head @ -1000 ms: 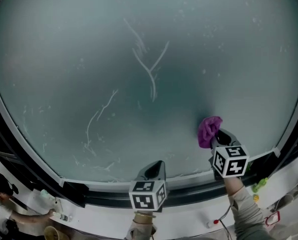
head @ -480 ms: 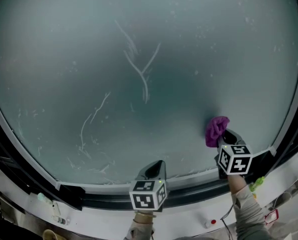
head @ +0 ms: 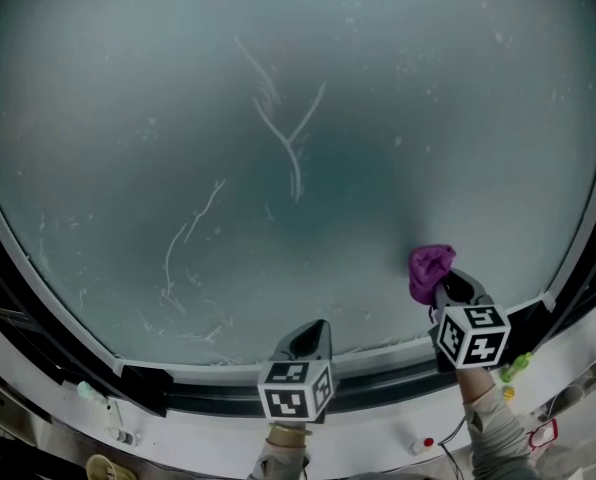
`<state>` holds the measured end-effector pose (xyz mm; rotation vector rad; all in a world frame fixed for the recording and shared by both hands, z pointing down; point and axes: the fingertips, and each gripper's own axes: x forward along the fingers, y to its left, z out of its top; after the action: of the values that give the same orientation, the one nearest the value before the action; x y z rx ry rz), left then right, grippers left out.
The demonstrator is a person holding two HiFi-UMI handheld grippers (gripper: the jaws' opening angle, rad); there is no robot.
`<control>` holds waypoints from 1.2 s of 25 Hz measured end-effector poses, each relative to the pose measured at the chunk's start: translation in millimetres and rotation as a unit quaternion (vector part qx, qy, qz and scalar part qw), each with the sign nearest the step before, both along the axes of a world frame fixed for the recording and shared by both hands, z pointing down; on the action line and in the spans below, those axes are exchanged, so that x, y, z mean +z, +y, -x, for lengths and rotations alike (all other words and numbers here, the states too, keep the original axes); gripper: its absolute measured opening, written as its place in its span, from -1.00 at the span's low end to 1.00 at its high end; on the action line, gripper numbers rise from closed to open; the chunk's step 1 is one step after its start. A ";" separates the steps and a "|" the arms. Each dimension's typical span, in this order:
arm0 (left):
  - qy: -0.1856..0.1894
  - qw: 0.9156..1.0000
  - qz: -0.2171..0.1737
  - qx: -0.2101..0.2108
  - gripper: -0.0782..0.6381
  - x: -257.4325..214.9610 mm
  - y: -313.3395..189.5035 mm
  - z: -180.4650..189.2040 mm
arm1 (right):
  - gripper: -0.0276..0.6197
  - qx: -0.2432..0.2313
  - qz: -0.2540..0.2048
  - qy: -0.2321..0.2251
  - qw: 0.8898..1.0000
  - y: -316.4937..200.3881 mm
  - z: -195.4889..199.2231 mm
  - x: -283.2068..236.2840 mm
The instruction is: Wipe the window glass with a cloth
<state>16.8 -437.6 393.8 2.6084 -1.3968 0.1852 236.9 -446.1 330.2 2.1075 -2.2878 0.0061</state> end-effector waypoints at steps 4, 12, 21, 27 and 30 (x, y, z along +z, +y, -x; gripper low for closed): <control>-0.004 1.000 0.002 -0.009 -0.77 5.0 5.4 7.7 | -0.76 -0.022 0.004 0.001 1.000 12.6 18.7 9.1; -0.005 0.999 0.018 -0.028 -0.77 24.8 18.6 24.3 | -0.76 -0.072 0.013 -0.017 0.997 41.9 56.3 26.7; -0.005 0.999 0.027 -0.046 -0.77 36.1 39.5 43.0 | -0.76 -0.105 0.032 -0.029 0.993 71.3 80.3 47.6; -0.004 0.998 0.019 -0.059 -0.77 41.5 47.9 52.2 | -0.76 -0.133 0.038 -0.053 0.989 87.4 94.8 56.7; -0.003 0.998 0.020 -0.061 -0.77 43.1 53.2 54.0 | -0.76 -0.137 0.042 -0.055 0.988 92.0 99.0 59.7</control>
<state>-37.2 -384.5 436.9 2.4836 -1.5311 0.2040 137.9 -354.1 390.0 1.7798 -2.5704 0.2120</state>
